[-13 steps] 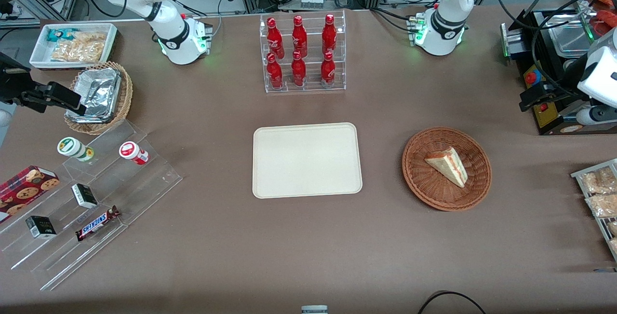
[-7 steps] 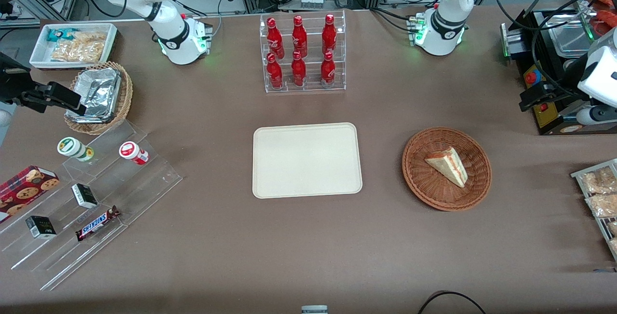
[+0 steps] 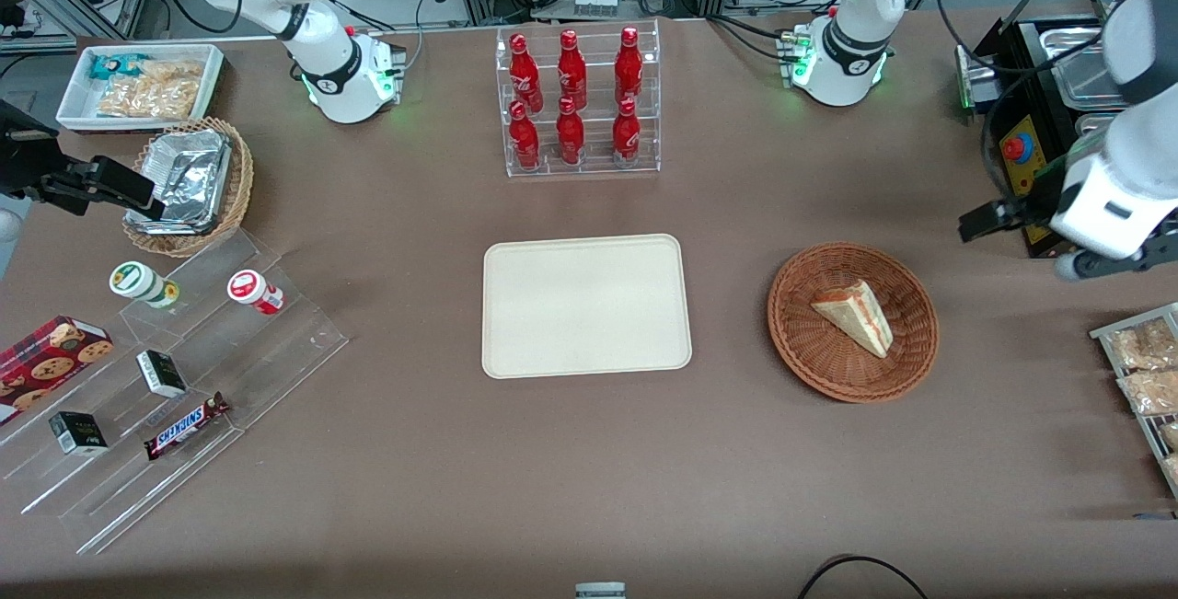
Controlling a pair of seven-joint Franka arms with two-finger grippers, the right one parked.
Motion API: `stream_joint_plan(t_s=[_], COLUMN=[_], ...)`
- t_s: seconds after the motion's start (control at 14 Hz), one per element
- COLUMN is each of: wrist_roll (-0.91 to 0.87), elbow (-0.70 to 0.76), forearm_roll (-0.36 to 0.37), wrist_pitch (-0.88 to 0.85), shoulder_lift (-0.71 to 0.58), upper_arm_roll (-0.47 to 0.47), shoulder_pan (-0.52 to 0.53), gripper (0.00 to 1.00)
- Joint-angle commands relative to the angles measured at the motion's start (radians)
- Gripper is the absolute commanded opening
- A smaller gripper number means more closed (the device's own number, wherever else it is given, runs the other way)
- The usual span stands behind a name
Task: Place sandwich from basket to tray
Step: 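Move the left gripper over the wrapped sandwich in the wicker basket, then lower the left gripper and close it on the sandwich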
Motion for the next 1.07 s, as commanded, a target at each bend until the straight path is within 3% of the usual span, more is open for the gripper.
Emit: stream_joint_plan(t_s=[0.0, 0.36, 0.57, 1.0], wrist_roll=[-0.198, -0.578, -0.652, -0.751], elbow=[-0.145, -0.368, -0.449, -0.459], forearm_roll=[0.003, -0.001, -0.005, -0.008], wrist_pitch=[0.153, 0.474, 0.601, 0.721], shoulder_lift=[-0.024, -0.021, -0.001, 0.104], upper_arm_roll=[-0.008, -0.046, -0.066, -0.103], shoulder_pan=[-0.013, -0.018, -0.018, -0.019], gripper=[1.00, 1.00, 1.00, 1.00])
